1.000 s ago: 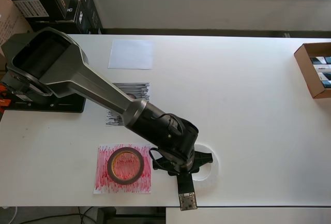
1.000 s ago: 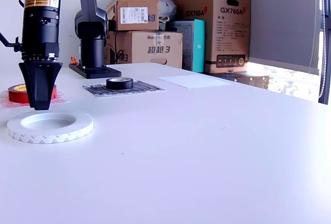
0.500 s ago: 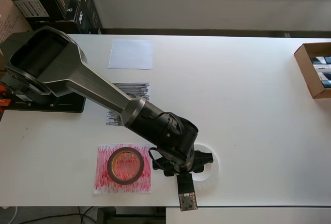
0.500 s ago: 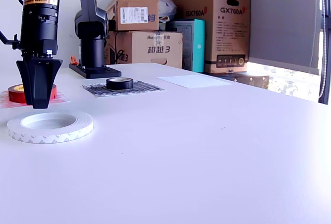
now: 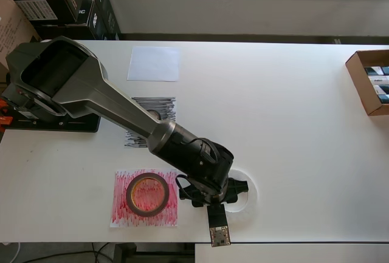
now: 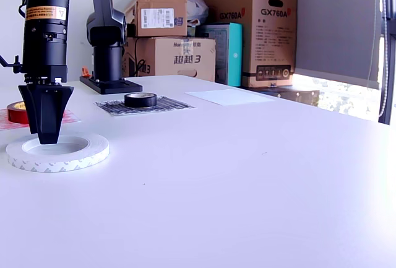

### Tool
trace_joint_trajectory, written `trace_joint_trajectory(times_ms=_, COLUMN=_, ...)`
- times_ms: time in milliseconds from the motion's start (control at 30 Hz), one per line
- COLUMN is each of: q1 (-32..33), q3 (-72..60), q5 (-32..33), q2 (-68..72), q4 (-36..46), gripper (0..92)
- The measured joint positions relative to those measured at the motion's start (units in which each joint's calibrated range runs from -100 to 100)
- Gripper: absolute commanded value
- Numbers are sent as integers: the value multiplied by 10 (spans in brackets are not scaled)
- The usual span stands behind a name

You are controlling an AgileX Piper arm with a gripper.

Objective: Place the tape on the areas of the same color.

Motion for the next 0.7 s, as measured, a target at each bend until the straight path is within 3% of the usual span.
trace_joint_trajectory(times_ms=700, q1=0, q3=30, q5=0, q2=7, q4=-9, gripper=637)
